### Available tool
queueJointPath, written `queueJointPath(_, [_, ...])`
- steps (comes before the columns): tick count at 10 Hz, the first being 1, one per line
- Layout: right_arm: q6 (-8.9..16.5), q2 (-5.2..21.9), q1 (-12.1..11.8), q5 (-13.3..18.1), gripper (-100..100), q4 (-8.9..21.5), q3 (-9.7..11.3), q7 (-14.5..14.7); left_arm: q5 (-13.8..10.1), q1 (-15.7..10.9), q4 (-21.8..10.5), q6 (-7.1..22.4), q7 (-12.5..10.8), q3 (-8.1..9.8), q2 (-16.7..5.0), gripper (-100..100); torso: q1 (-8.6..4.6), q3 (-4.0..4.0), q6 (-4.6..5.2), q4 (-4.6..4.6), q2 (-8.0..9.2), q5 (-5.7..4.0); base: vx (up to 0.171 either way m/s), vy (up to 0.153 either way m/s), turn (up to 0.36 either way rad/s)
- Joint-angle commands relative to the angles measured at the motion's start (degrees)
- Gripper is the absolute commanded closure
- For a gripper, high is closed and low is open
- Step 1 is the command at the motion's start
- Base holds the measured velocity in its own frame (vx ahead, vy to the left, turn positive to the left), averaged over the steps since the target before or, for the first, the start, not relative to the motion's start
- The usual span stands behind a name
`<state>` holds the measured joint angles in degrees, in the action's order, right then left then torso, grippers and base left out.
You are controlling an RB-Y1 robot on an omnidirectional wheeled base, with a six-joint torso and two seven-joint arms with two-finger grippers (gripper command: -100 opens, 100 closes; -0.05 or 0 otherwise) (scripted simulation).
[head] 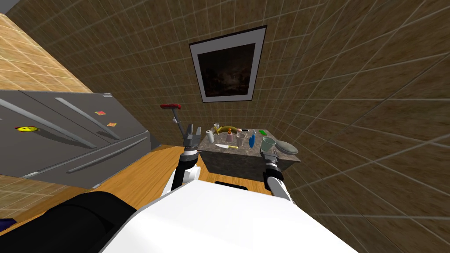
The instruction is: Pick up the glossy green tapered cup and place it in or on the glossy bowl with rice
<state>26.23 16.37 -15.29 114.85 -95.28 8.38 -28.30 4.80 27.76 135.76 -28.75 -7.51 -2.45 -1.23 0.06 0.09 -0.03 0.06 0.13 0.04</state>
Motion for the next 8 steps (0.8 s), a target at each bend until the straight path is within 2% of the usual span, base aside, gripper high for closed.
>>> queueJointPath(1, [-2.86,2.86,-0.04,0.15,-100,-1.44,-1.27,-0.5,0.0,0.0,0.0,0.0,0.0,0.0,0.0,0,0.0,0.0,0.0,0.0,0.0,0.0,-0.068,0.026,0.068])
queueJointPath(2, [-3.4,3.21,-0.04,0.15,-100,-1.44,-1.27,-0.5,0.0,0.0,0.0,0.0,0.0,0.0,0.0,0,-0.03,0.02,-0.01,0.01,0.04,-0.01,-0.057,0.023,0.035])
queueJointPath(3, [-5.64,5.41,-0.2,0.29,-100,-2.82,-2.44,-0.91,0.0,0.0,0.0,0.0,0.0,0.0,0.0,0,-0.04,0.01,0.0,0.0,0.01,-0.01,-0.063,0.032,0.095])
queueJointPath(4, [-6.41,5.91,-0.2,0.29,-100,-2.82,-2.44,-0.91,0.0,0.0,0.0,0.0,0.0,0.0,0.0,0,-0.02,0.02,-0.01,0.01,0.03,-0.01,-0.05,0.032,0.039])
queueJointPath(5, [-8.49,8.14,-0.42,0.45,-100,-4.23,-3.69,-1.29,0.0,0.0,0.0,0.0,0.0,0.0,0.0,0,-0.02,0.0,0.0,0.0,-0.01,-0.01,-0.057,0.04,0.079])
queueJointPath(6, [-9.58,8.65,-0.42,0.45,-100,-4.23,-3.69,-1.29,0.0,0.0,0.0,0.0,0.0,0.0,0.0,0,0.01,0.0,-0.01,0.0,0.01,0.0,-0.051,0.028,0.041])
queueJointPath(7, [-11.71,10.64,-0.68,0.61,-100,-5.65,-5.01,-1.64,0.0,0.0,0.0,0.0,0.0,0.0,0.0,0,-0.02,-0.01,0.0,0.0,-0.01,-0.01,-0.07,0.029,0.078])
queueJointPath(8, [-12.89,11.41,-0.68,0.61,-100,-5.65,-5.01,-1.64,0.0,0.0,0.0,0.0,0.0,0.0,0.0,0,-0.03,0.02,-0.01,0.01,0.04,-0.01,-0.053,0.022,0.043])
